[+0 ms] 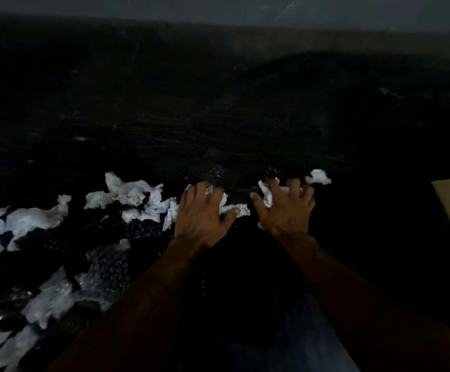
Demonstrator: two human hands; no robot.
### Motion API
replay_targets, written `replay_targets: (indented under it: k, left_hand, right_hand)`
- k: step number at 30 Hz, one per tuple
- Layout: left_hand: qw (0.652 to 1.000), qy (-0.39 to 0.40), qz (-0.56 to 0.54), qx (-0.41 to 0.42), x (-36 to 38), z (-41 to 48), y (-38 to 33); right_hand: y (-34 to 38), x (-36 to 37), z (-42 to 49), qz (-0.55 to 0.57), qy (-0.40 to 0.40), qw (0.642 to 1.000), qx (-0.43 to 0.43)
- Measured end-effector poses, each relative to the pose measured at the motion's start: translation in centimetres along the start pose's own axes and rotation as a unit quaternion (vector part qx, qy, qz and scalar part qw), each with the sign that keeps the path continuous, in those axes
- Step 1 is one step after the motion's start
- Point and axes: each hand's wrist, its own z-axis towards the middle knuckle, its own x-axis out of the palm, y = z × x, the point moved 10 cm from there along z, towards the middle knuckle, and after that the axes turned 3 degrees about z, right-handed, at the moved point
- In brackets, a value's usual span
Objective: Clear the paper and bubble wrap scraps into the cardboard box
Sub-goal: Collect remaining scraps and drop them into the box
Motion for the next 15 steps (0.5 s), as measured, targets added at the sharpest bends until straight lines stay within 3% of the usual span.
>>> replay_targets:
  k: [4, 8, 12, 15]
  left_hand:
    - [0.997, -0.041, -0.061, -0.014, -0.2, 0.0, 0.7]
    - [0.983, -0.053, -0.145, -0.100, -0.5, 0.0, 2.8]
    - [0.990, -0.061, -0.070, -0.104, -0.7, -0.8, 2.7]
    - [0.989, -0.027, -0.082, -0.117, 0.0, -0.6, 3.0]
  right_hand:
    - [1.3, -0.6, 0.8, 0.026, -0.052, 0.993, -0.102]
    - [-0.3, -0.4, 0.6, 0.136, -0.035, 0.989, -0.041]
    - [-1.6, -1.4, 0.6, 0.176, -0.035, 0.984, -0.002]
    - [-2.6, -3.1, 0.7, 0.196, -0.053, 0.979, 0.027]
